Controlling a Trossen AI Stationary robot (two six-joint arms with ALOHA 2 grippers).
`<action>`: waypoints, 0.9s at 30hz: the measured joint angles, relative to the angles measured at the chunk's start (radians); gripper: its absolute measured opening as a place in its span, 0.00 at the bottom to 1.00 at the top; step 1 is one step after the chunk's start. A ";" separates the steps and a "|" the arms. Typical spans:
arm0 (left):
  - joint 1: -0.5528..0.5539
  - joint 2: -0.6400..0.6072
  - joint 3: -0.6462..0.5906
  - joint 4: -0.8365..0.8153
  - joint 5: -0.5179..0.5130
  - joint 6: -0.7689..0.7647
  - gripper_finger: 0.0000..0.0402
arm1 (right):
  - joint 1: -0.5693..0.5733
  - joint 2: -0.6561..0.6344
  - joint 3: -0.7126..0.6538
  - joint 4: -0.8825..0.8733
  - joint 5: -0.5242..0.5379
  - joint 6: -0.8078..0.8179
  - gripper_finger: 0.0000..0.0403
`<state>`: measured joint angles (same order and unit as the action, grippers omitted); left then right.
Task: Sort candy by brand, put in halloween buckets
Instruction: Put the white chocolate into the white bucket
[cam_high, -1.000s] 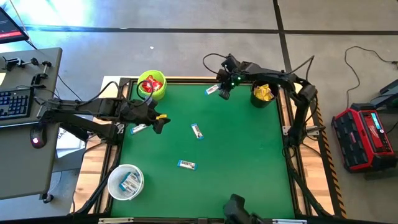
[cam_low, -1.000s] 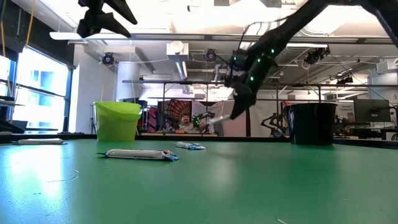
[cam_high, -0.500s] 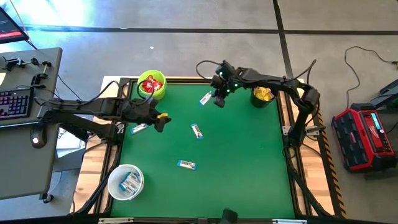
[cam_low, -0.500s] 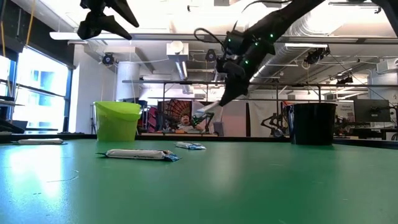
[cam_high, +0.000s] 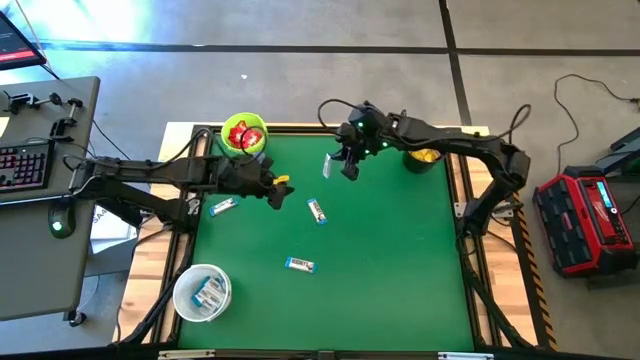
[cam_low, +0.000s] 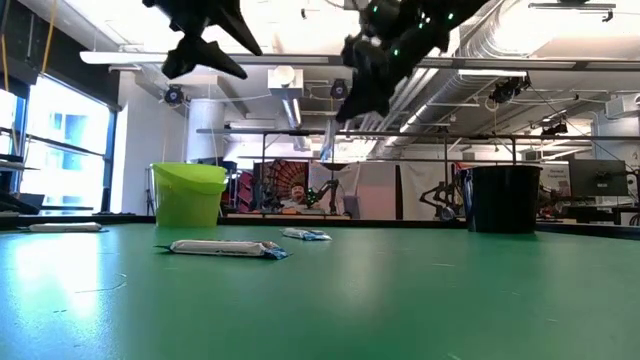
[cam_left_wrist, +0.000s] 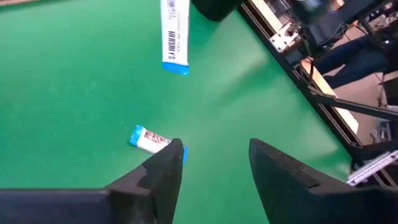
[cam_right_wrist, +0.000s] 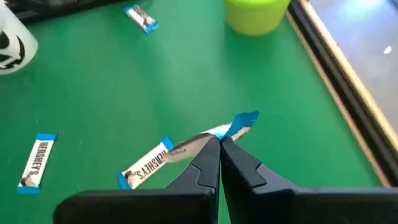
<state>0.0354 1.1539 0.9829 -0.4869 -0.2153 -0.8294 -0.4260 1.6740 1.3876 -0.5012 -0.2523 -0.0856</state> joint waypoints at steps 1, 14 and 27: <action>0.014 0.002 0.000 0.009 0.010 0.017 0.45 | 0.009 -0.012 0.000 0.000 0.010 0.000 0.00; 0.137 0.030 0.000 0.257 0.237 0.196 0.57 | 0.085 -0.113 0.001 0.011 0.079 0.057 0.00; 0.135 0.043 0.000 0.249 0.258 0.258 0.57 | 0.087 0.008 -0.035 -0.072 0.051 0.046 0.32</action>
<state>0.1699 1.1969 0.9829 -0.2382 0.0429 -0.5712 -0.3393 1.6817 1.3529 -0.5735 -0.2014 -0.0393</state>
